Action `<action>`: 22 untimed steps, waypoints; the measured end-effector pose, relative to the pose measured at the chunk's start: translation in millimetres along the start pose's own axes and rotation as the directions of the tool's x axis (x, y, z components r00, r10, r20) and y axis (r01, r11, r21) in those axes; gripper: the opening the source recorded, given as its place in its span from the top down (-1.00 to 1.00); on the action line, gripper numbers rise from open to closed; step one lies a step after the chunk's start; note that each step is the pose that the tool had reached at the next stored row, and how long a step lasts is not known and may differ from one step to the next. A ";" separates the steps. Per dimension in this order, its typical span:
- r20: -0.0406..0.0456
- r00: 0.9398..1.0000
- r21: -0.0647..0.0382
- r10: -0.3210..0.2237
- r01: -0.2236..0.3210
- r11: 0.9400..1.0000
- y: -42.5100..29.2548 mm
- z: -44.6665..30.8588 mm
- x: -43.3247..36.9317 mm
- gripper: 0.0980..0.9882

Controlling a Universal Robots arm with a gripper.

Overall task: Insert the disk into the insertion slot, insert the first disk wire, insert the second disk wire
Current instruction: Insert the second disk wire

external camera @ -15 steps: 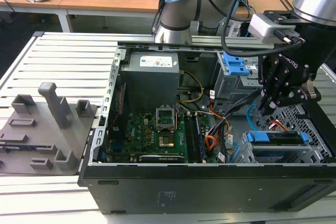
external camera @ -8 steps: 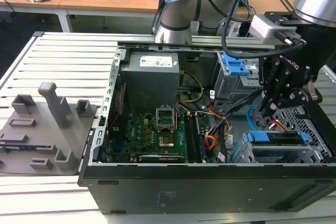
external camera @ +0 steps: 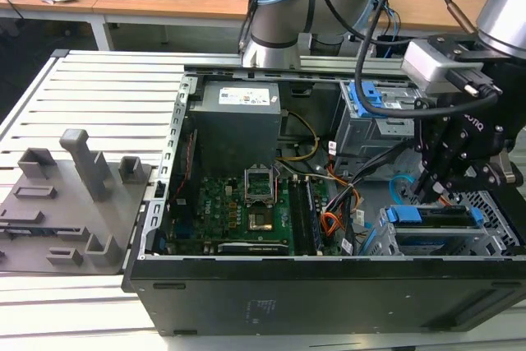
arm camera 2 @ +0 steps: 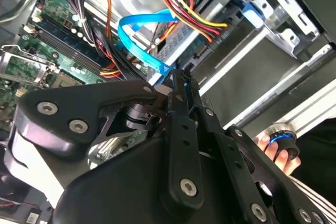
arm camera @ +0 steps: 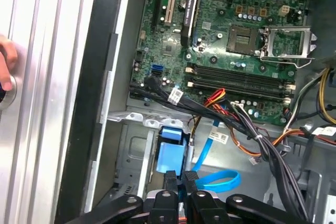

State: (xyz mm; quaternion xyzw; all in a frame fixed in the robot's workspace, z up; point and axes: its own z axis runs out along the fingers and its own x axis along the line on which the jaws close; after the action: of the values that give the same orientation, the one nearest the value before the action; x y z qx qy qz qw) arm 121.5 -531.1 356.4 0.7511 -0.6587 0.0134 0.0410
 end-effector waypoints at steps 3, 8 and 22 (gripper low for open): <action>0.000 1.000 0.000 0.005 -0.005 1.000 0.2 0.3 1.6 0.86; 0.003 0.998 -0.005 0.067 -0.067 0.998 0.2 0.4 1.7 0.86; 0.009 0.996 -0.007 0.086 -0.086 0.996 -3.1 3.2 11.7 0.86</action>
State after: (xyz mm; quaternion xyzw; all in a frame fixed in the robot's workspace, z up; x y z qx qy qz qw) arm 125.9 -542.5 353.9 0.7221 -0.6906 0.0093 0.0401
